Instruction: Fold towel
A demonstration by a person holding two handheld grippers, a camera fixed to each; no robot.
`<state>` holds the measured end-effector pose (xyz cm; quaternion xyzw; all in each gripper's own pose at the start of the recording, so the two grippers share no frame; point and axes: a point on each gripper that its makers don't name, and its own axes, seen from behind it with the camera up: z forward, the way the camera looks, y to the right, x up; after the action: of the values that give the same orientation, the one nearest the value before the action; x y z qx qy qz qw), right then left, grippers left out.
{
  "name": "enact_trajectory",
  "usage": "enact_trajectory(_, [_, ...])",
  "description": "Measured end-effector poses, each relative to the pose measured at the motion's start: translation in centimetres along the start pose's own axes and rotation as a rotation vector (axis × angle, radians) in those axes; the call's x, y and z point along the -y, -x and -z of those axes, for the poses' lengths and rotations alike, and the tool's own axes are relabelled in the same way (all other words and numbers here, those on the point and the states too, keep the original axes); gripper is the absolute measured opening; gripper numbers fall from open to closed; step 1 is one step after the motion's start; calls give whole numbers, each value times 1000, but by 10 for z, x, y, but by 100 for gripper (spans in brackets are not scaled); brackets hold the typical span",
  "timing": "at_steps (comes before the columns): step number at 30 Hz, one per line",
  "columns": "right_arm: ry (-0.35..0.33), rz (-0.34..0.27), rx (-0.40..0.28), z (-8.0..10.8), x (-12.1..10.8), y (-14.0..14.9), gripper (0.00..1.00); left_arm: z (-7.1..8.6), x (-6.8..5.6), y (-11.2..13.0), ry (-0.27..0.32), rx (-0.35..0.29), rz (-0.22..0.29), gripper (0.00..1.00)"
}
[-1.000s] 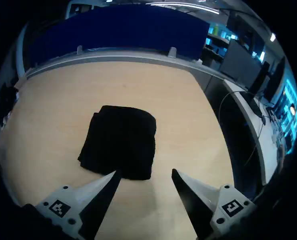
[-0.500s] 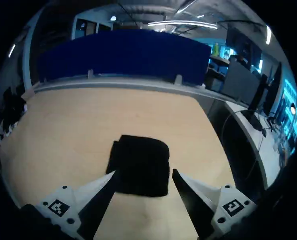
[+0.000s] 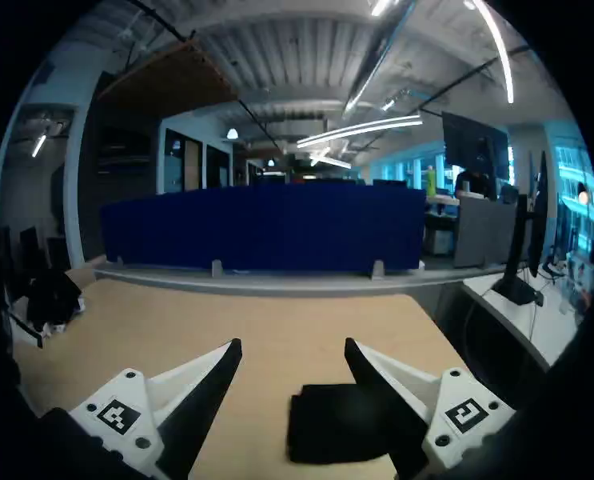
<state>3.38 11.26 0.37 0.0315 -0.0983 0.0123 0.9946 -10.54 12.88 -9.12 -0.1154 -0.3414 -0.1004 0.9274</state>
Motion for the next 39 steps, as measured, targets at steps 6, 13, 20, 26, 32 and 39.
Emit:
enact_trajectory(6, [-3, -4, -70, 3, 20, -21, 100, -4, 3, -10, -6, -32, -3, 91])
enact_trajectory(13, [4, -30, -67, 4, 39, -23, 100, -4, 14, -45, -44, -169, -9, 91])
enact_trajectory(20, [26, -39, -62, 9, 55, -26, 100, 14, 31, -108, -124, -424, -58, 91])
enact_trajectory(26, [19, -39, -52, 11, 75, -26, 100, 21, 35, -143, -167, -566, -136, 91])
enact_trajectory(32, [2, -65, -36, 10, 92, -27, 100, 22, 26, -157, -180, -635, -207, 91])
enact_trajectory(39, [-23, -84, -12, 8, 109, -35, 100, 14, 36, -153, -209, -657, -222, 91])
